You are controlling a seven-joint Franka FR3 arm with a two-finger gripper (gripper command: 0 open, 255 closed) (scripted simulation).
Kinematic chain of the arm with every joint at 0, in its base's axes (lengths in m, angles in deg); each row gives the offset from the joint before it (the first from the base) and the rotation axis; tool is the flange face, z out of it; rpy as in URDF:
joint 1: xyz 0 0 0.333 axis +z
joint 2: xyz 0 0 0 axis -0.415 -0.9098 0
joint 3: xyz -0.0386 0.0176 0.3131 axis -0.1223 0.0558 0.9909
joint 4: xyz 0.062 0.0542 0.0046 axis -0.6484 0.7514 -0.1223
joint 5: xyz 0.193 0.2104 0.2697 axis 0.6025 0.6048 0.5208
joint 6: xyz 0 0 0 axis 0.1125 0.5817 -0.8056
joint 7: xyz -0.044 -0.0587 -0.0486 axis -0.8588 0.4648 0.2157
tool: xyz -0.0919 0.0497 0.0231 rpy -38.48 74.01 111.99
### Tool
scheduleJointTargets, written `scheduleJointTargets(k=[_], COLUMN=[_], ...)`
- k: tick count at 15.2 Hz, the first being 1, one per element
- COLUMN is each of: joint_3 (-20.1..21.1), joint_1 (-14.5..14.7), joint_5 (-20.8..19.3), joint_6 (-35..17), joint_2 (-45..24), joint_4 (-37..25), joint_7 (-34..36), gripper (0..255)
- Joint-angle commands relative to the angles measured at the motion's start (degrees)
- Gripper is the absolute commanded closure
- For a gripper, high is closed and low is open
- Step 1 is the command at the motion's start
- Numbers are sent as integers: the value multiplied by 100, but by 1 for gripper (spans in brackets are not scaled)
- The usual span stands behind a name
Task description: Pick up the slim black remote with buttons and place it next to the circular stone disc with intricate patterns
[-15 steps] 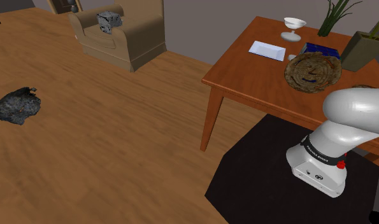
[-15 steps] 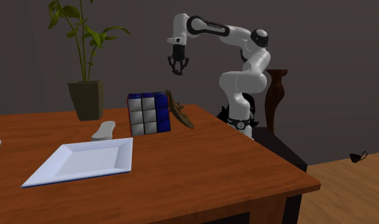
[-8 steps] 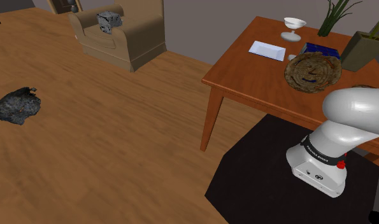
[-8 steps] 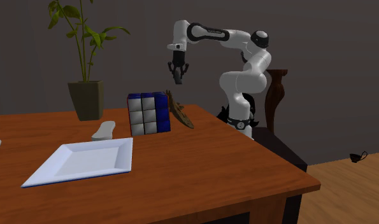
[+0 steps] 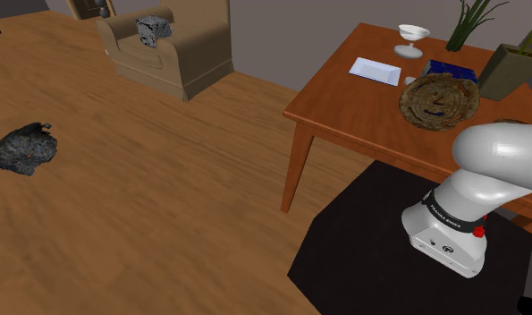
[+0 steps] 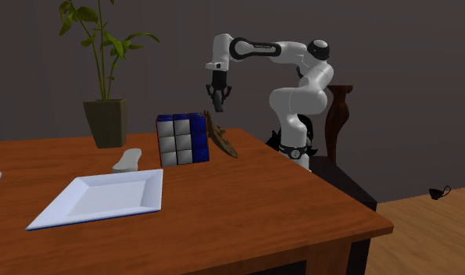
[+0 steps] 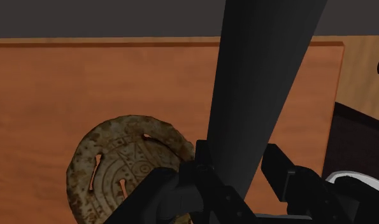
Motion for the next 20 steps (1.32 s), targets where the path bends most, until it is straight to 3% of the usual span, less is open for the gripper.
scheduleJointTargets(k=[1, 20], joint_3=[-122, -1356], joint_1=[-27, 4], joint_5=[-108, -1121], joint_6=[-120, -1178], joint_2=[34, 94], joint_4=[121, 903], joint_7=[10, 236], gripper=[255, 255])
